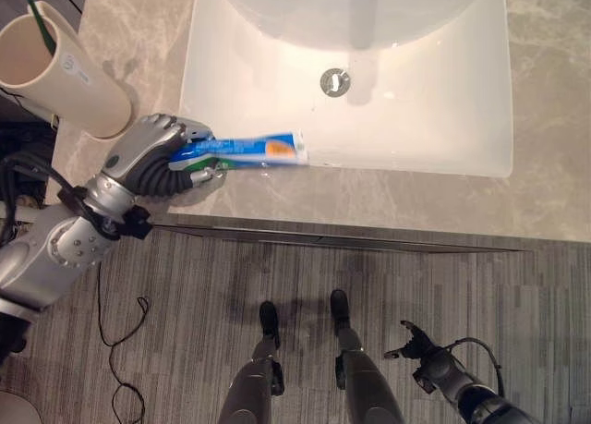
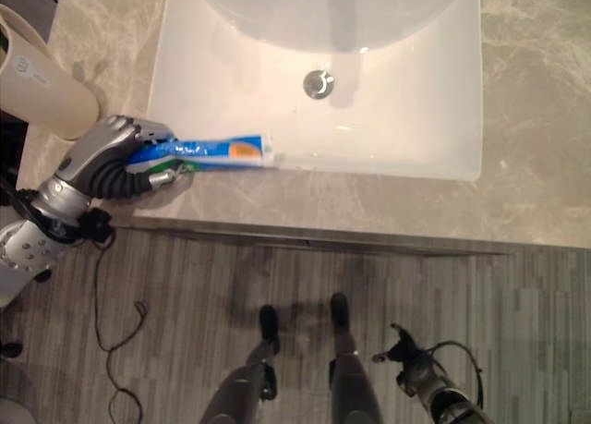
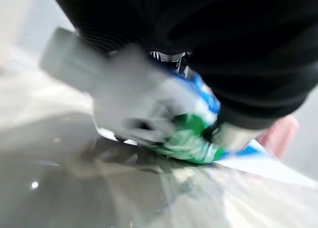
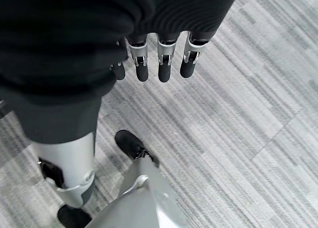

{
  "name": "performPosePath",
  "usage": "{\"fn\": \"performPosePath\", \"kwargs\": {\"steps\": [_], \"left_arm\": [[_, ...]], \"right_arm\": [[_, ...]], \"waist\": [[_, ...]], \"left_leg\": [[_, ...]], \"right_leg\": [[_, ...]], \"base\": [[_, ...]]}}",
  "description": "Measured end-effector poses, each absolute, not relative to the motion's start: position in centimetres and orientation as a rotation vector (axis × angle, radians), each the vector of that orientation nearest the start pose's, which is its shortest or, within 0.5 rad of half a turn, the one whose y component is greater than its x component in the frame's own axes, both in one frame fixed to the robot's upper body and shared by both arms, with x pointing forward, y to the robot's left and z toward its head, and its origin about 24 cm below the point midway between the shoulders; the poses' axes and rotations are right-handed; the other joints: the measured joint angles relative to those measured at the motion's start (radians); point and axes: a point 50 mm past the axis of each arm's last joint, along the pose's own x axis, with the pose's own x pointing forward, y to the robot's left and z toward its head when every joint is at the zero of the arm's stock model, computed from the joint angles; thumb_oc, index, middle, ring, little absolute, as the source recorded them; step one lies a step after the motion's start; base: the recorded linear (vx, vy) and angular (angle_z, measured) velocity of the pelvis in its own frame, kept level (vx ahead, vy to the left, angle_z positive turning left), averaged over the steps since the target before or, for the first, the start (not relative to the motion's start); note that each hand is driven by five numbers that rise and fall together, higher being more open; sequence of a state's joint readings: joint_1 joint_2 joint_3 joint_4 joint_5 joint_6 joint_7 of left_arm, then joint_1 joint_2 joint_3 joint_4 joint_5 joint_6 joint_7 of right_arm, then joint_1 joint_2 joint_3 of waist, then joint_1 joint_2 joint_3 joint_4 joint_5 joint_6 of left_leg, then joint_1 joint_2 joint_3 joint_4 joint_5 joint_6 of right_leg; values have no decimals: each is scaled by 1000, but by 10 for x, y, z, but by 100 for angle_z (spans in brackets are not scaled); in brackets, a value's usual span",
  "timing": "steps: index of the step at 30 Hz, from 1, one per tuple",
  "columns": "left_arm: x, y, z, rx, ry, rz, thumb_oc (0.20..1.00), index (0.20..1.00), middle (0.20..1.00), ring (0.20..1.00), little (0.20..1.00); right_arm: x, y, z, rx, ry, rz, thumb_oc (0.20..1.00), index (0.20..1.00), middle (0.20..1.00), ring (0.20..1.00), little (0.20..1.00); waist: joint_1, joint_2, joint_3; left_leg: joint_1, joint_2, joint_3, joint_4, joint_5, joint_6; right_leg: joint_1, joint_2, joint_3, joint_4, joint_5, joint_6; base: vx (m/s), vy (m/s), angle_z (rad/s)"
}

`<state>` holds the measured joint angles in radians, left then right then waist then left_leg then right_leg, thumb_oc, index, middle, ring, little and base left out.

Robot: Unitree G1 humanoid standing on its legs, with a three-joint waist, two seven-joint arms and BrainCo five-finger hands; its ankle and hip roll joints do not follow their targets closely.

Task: Put brush and paste in cup on sink, flatten towel.

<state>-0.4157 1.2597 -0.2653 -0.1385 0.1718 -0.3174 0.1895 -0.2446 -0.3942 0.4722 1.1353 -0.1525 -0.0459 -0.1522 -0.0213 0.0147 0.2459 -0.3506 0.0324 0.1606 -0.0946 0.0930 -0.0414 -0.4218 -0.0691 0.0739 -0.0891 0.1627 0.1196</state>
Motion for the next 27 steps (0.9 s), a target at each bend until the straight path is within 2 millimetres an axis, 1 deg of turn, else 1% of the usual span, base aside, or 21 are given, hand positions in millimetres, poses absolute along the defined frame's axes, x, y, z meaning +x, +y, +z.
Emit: {"fn": "performPosePath", "kwargs": {"steps": [3, 8, 11, 14, 15, 18, 20, 21, 22, 23, 24, 26, 27], "left_arm": [[268, 218, 248, 1421, -785, -248, 200, 200, 200, 200, 200], [267, 210, 250, 1434, -817, -279, 200, 200, 200, 200, 200], [264, 204, 248, 1461, -835, -313, 200, 200, 200, 200, 200], [262, 206, 243, 1463, -820, -320, 200, 200, 200, 200, 200], [260, 208, 235, 1470, -782, -345, 200, 200, 200, 200, 200], [257, 210, 226, 1494, -748, -367, 200, 200, 200, 200, 200], [257, 217, 219, 1537, -716, -361, 200, 200, 200, 200, 200], [257, 219, 217, 1562, -706, -357, 200, 200, 200, 200, 200], [258, 221, 217, 1580, -696, -352, 200, 200, 200, 200, 200], [259, 225, 219, 1614, -696, -325, 200, 200, 200, 200, 200], [259, 230, 220, 1635, -690, -298, 200, 200, 200, 200, 200], [259, 230, 223, 1653, -720, -270, 200, 200, 200, 200, 200], [258, 229, 224, 1646, -734, -262, 200, 200, 200, 200, 200]], "right_arm": [[203, -252, -109, -859, 830, 129, 1000, 1000, 1000, 1000, 1000], [201, -255, -110, -858, 841, 117, 1000, 1000, 1000, 1000, 1000], [194, -263, -112, -826, 877, 56, 1000, 1000, 1000, 1000, 1000], [186, -275, -114, -754, 922, -37, 1000, 1000, 1000, 1000, 1000], [172, -288, -116, -711, 980, -107, 1000, 1000, 1000, 1000, 1000], [154, -303, -119, -585, 1038, -247, 1000, 1000, 1000, 1000, 1000], [133, -322, -119, -355, 1083, -477, 1000, 1000, 1000, 1000, 1000], [122, -328, -120, -295, 1105, -548, 1000, 1000, 1000, 1000, 1000], [113, -332, -121, -276, 1130, -582, 1000, 1000, 1000, 1000, 1000], [93, -339, -123, -210, 1167, -656, 1000, 1000, 1000, 1000, 1000], [79, -342, -124, -152, 1190, -719, 1000, 1000, 1000, 1000, 1000], [57, -351, -122, -125, 1217, -808, 1000, 1000, 1000, 1000, 1000], [50, -357, -120, -114, 1220, -851, 1000, 1000, 1000, 1000, 1000]], "waist": [[-6, 0, 0], [-4, -4, 2], [-1, -4, 2], [-1, -4, 2], [-1, -4, 2], [-1, -8, 0], [-8, -13, -2], [-9, -15, -4], [-7, -19, -8], [-10, -36, -18], [-16, -53, -42], [-22, -72, -92], [-22, -80, -110]], "left_leg": [[1, 2, 3, 0, 0, 0], [1, 3, 5, 0, 0, 0], [5, 2, 6, 0, 0, 0], [17, 2, 10, 0, -1, -2], [45, 5, 12, 0, -6, -8], [76, 8, 11, 0, -9, -12], [109, 14, 8, 0, -12, -16], [129, 16, 6, 0, -14, -19], [145, 16, 4, -1, -14, -19], [174, 26, 1, -1, -21, -28], [184, 29, -6, -1, -25, -34], [179, 37, -14, -1, -27, -36], [181, 38, -15, -1, -28, -36]], "right_leg": [[-1, 2, 2, 0, 0, 0], [-2, 3, 3, 0, 1, -1], [1, 2, 4, 0, 1, -1], [12, 3, 6, 0, 1, -1], [38, 3, 7, 0, 0, 1], [69, 5, 5, 0, -2, 2], [106, 8, 0, 0, -6, -4], [125, 10, -1, 0, -9, -5], [142, 12, -2, 0, -11, -4], [172, 17, -6, 0, -19, -11], [184, 22, -12, 0, -30, -13], [184, 26, -24, 0, -35, -19], [185, 27, -24, 0, -35, -20]], "base": [[5, -5, -4], [0, 0, 0], [26, -4, -1], [40, -13, -5], [47, -23, -7], [103, -26, -3], [77, -42, 3], [41, -41, 3], [74, -43, 2], [56, -30, 5], [42, -32, 9], [27, -28, 12], [41, -2, 6]]}}
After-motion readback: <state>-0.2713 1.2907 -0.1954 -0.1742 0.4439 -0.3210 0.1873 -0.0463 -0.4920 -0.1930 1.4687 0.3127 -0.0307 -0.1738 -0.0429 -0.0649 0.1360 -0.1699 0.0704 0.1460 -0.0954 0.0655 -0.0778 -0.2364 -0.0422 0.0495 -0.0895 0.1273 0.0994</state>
